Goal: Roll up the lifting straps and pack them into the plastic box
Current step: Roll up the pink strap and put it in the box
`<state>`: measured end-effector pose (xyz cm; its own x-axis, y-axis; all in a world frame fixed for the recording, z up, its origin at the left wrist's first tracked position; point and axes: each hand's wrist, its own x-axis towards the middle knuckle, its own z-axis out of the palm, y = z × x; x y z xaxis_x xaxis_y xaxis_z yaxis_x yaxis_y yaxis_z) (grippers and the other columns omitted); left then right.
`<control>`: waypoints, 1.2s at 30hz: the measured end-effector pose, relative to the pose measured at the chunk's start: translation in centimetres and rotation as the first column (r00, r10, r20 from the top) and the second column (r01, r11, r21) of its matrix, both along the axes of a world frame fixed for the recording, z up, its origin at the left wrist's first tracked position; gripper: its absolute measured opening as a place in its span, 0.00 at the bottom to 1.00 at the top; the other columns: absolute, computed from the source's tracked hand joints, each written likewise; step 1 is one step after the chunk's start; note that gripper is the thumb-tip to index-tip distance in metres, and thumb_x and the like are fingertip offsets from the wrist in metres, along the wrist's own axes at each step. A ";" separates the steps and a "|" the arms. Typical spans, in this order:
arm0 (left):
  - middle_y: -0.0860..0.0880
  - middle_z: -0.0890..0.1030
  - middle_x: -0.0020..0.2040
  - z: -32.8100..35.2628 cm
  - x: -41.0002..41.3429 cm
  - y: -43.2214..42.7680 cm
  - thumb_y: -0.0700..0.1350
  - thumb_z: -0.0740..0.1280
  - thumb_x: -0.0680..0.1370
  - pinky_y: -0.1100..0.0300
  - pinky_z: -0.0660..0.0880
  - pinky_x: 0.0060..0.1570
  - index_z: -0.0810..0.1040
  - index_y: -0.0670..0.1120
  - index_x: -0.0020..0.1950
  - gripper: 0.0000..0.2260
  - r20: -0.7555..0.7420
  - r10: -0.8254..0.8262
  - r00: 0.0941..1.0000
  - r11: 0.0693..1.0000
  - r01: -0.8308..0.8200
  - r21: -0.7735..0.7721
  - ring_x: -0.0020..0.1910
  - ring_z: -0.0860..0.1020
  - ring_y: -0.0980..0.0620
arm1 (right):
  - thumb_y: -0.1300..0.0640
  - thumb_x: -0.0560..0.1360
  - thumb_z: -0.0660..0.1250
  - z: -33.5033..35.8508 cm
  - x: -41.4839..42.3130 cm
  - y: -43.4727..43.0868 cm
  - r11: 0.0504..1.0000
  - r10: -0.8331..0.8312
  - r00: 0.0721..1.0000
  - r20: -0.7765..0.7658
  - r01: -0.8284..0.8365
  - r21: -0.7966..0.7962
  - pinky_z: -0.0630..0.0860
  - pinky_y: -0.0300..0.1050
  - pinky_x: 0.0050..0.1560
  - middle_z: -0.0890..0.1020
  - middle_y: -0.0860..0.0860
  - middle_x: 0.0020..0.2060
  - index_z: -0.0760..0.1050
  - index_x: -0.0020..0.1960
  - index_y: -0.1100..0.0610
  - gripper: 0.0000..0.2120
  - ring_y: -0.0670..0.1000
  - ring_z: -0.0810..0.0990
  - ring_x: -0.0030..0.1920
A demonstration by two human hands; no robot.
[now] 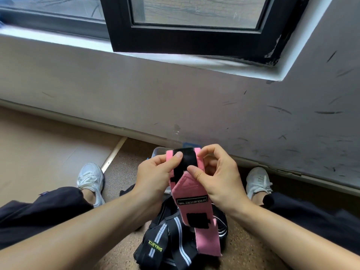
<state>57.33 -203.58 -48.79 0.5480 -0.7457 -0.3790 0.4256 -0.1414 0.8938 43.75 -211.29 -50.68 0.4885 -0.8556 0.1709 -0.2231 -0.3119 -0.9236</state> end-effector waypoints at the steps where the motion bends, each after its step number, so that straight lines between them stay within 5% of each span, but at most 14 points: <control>1: 0.48 0.86 0.36 0.1 0.0 0.0 0.42 0.74 0.78 0.65 0.78 0.30 0.84 0.40 0.47 0.05 -0.021 0.007 1.000 1.000 -0.007 0.000 0.31 0.83 0.56 | 0.52 0.70 0.79 -0.1 0.0 0.1 1.000 0.005 1.000 -0.014 -0.005 -0.001 0.80 0.59 0.53 0.83 0.44 0.49 0.74 0.50 0.44 0.15 0.49 0.84 0.50; 6: 0.46 0.85 0.37 0.1 -0.1 0.4 0.40 0.73 0.78 0.65 0.78 0.32 0.82 0.37 0.51 0.06 -0.002 -0.049 0.999 0.998 0.048 -0.037 0.33 0.83 0.53 | 0.51 0.71 0.79 0.0 0.3 -0.1 0.995 -0.093 0.995 0.046 0.091 0.039 0.79 0.59 0.54 0.83 0.48 0.46 0.75 0.49 0.45 0.13 0.53 0.82 0.50; 12: 0.46 0.85 0.37 0.0 -0.2 0.5 0.40 0.74 0.77 0.65 0.77 0.32 0.82 0.39 0.49 0.05 -0.002 -0.125 0.992 0.992 0.125 -0.024 0.32 0.83 0.55 | 0.60 0.74 0.77 0.2 1.0 -0.5 0.993 -0.096 0.985 0.143 0.085 0.079 0.76 0.53 0.43 0.78 0.49 0.35 0.73 0.42 0.51 0.12 0.48 0.75 0.36; 20: 0.45 0.80 0.38 -0.1 0.4 -0.1 0.45 0.72 0.80 0.67 0.76 0.31 0.80 0.44 0.43 0.07 0.012 -0.137 0.990 0.990 0.137 0.016 0.32 0.78 0.53 | 0.61 0.78 0.72 0.4 0.9 -0.9 0.992 -0.030 0.994 0.105 0.017 0.124 0.78 0.45 0.40 0.82 0.51 0.38 0.73 0.50 0.49 0.10 0.48 0.79 0.37; 25: 0.45 0.85 0.35 -0.3 3.0 0.6 0.50 0.73 0.78 0.67 0.74 0.31 0.83 0.39 0.39 0.15 0.390 -0.152 0.908 0.988 0.129 0.084 0.33 0.81 0.55 | 0.68 0.79 0.69 3.4 -0.7 -3.9 0.934 0.237 0.965 0.109 -0.257 0.249 0.80 0.49 0.49 0.85 0.59 0.45 0.72 0.60 0.56 0.14 0.52 0.84 0.45; 28: 0.48 0.87 0.41 -0.5 4.8 0.5 0.49 0.75 0.74 0.58 0.76 0.41 0.84 0.47 0.40 0.06 0.508 -0.150 0.848 0.988 0.145 0.050 0.41 0.81 0.53 | 0.66 0.78 0.70 4.6 -2.2 -5.4 0.850 0.464 0.886 0.003 -0.446 0.280 0.79 0.52 0.57 0.84 0.63 0.53 0.73 0.65 0.55 0.18 0.53 0.83 0.51; 29: 0.49 0.87 0.44 -0.4 5.1 0.3 0.47 0.74 0.71 0.58 0.77 0.44 0.84 0.49 0.44 0.04 0.489 -0.199 0.849 0.977 0.208 0.036 0.44 0.82 0.54 | 0.65 0.78 0.71 4.7 -2.4 -5.5 0.830 0.512 0.859 -0.027 -0.485 0.276 0.78 0.51 0.59 0.84 0.63 0.54 0.74 0.66 0.56 0.18 0.53 0.83 0.52; 33: 0.50 0.84 0.61 -0.3 4.5 -1.0 0.39 0.64 0.65 0.66 0.75 0.53 0.79 0.47 0.65 0.28 0.534 -0.503 0.679 0.810 0.586 0.018 0.60 0.80 0.58 | 0.67 0.77 0.71 5.1 -2.3 -5.3 0.781 0.609 0.784 -0.123 -0.565 0.265 0.79 0.47 0.59 0.84 0.59 0.55 0.73 0.67 0.60 0.19 0.51 0.82 0.54; 36: 0.49 0.83 0.56 -0.9 3.5 -1.4 0.37 0.62 0.67 0.68 0.74 0.48 0.77 0.45 0.67 0.28 0.461 -0.705 0.539 0.633 0.771 0.066 0.54 0.80 0.57 | 0.67 0.77 0.71 5.2 -2.5 -5.4 0.745 0.656 0.738 -0.157 -0.600 0.291 0.79 0.50 0.59 0.83 0.61 0.57 0.73 0.65 0.61 0.18 0.52 0.82 0.54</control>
<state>60.88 -205.00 -49.70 -0.1512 -0.9796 -0.1321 -0.1816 -0.1039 0.9779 41.30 -216.73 -45.43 0.9270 -0.3373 -0.1643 -0.2617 -0.2676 -0.9273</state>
